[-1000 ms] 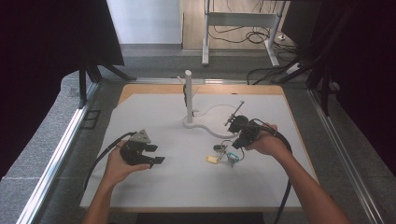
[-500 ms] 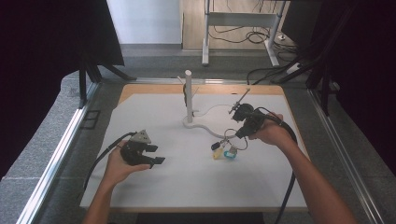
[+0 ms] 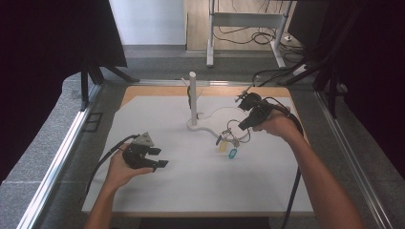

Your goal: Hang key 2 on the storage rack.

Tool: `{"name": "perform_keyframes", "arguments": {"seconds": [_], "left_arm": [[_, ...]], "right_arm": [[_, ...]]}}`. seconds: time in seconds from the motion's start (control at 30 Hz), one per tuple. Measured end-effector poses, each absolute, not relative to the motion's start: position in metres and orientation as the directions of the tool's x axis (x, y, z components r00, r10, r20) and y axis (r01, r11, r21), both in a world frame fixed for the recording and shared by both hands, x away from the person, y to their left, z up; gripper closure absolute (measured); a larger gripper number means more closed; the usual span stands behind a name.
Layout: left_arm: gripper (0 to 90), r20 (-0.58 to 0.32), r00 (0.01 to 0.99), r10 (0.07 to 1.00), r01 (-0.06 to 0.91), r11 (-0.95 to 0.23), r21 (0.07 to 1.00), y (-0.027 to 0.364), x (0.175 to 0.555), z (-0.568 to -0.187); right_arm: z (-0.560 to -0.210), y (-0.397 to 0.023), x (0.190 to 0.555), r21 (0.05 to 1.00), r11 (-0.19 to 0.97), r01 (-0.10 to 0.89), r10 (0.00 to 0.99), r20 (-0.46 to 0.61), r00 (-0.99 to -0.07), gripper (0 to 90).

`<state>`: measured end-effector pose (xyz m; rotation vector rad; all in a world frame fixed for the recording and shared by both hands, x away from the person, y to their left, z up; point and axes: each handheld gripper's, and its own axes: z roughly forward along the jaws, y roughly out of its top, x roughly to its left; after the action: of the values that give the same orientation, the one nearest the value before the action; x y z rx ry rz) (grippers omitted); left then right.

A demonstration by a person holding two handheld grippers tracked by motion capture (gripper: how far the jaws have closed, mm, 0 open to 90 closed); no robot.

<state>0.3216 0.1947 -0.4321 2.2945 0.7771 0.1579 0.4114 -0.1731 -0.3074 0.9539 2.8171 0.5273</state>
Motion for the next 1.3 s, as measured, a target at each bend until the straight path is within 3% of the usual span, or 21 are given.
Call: {"name": "perform_keyframes", "arguments": {"seconds": [0.4,1.3], "left_arm": [[41.5,-0.108,0.814,0.57,0.488,-0.573,0.658,0.195,0.322,-0.432],[41.5,-0.118,0.821,0.559,0.484,-0.569,0.665,0.197,0.322,-0.43]], "right_arm": [[-0.286,-0.172,0.43,0.419,0.7,0.578,0.63,0.018,-0.776,87.2],[-0.265,-0.172,0.47,0.448,0.656,0.608,0.672,0.02,-0.74,87.3]]}}
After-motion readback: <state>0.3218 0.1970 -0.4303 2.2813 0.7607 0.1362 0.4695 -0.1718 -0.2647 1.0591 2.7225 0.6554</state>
